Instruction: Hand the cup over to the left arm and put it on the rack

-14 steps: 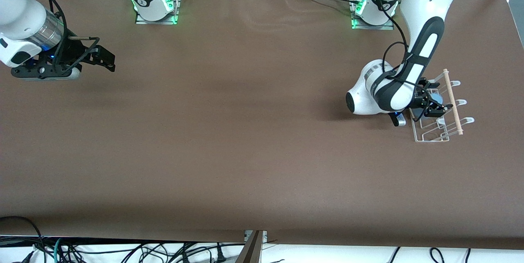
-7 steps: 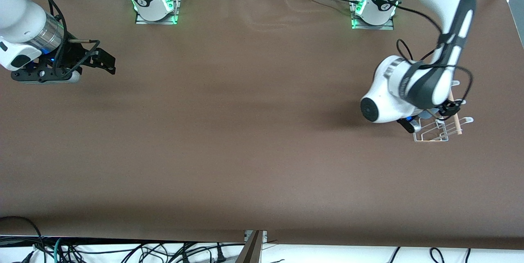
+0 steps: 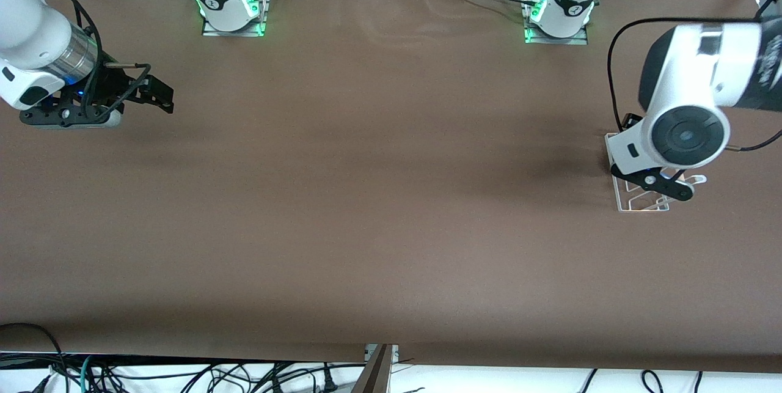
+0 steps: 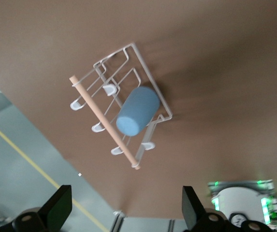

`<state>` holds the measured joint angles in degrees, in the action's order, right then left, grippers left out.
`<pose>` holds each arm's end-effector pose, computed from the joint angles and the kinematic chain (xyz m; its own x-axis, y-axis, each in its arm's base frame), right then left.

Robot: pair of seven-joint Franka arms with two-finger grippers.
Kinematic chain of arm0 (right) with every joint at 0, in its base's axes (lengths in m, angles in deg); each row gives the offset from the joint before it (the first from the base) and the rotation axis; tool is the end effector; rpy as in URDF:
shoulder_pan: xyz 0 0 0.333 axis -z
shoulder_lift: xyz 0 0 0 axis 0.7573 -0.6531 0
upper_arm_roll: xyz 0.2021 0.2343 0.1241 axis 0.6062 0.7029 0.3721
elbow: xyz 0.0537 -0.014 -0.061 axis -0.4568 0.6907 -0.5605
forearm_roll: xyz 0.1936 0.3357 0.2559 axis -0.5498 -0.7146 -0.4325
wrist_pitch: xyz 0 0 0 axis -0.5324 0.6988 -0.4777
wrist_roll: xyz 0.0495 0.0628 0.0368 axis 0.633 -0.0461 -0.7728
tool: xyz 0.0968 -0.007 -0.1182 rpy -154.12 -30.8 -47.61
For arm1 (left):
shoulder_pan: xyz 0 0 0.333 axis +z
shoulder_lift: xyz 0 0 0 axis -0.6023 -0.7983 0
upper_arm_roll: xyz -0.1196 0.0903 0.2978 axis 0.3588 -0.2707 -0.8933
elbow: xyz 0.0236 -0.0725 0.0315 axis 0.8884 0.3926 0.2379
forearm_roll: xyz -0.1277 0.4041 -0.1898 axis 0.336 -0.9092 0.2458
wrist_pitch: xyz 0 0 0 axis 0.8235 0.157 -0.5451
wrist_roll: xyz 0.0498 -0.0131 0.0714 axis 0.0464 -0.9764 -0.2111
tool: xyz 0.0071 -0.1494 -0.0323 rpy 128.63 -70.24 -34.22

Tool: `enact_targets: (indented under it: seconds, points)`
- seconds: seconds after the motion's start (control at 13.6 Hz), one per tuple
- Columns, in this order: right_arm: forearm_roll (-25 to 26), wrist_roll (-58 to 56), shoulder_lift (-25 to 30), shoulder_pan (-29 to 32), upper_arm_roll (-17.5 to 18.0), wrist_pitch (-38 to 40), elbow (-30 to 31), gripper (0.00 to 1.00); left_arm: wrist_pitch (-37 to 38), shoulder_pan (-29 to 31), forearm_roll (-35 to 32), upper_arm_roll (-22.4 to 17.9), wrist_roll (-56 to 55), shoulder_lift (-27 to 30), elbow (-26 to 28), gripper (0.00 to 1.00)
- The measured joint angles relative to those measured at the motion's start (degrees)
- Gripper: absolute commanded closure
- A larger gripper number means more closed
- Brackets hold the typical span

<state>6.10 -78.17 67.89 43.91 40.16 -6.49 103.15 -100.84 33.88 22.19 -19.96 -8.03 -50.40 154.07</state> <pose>0.6206 0.0916 0.5213 0.9981 0.0247 -0.0569 0.0247 -0.9997 0.0006 0.6836 -0.0801 0.4777 0.8387 -0.2575 -0.4799 -0.4258 -0.8594 -0.2831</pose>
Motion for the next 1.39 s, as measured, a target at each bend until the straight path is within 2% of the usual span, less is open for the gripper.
enact_targets:
  seconds: [0.22, 0.37, 0.59, 0.81, 0.95, 1.17, 1.39]
  points:
    - [0.0, 0.0, 0.0, 0.0, 0.0, 0.0, -0.1, 0.01, -2.4, 0.2, 5.5, -0.2, -2.4, 0.5, -5.6, 0.00]
    - [0.0, 0.0, 0.0, 0.0, 0.0, 0.0, -0.1, 0.01, -8.7, 0.9, 13.3, -2.3, -3.2, 3.1, -4.4, 0.00]
    - [0.0, 0.0, 0.0, 0.0, 0.0, 0.0, -0.1, 0.01, -17.8, 2.3, 21.3, -7.1, -3.3, 9.7, 4.6, 0.00]
    - [0.0, 0.0, 0.0, 0.0, 0.0, -0.2, -0.2, 0.01, -23.7, 2.7, 22.7, -8.2, -3.5, 16.7, 15.5, 0.00]
    - [0.0, 0.0, 0.0, 0.0, 0.0, -0.3, -0.2, 0.01, -25.7, 1.8, 23.5, -9.4, -4.1, 20.8, 20.9, 0.00]
    - [0.0, 0.0, -0.1, 0.0, 0.0, -1.0, -0.2, 0.01, -26.5, -1.4, 25.0, -12.9, -6.7, 23.5, 24.2, 0.00]
    - [0.0, 0.0, -0.1, 0.0, 0.0, -1.4, -0.2, 0.01, -26.8, -2.7, 25.1, -13.4, -8.3, 23.7, 24.9, 0.00]
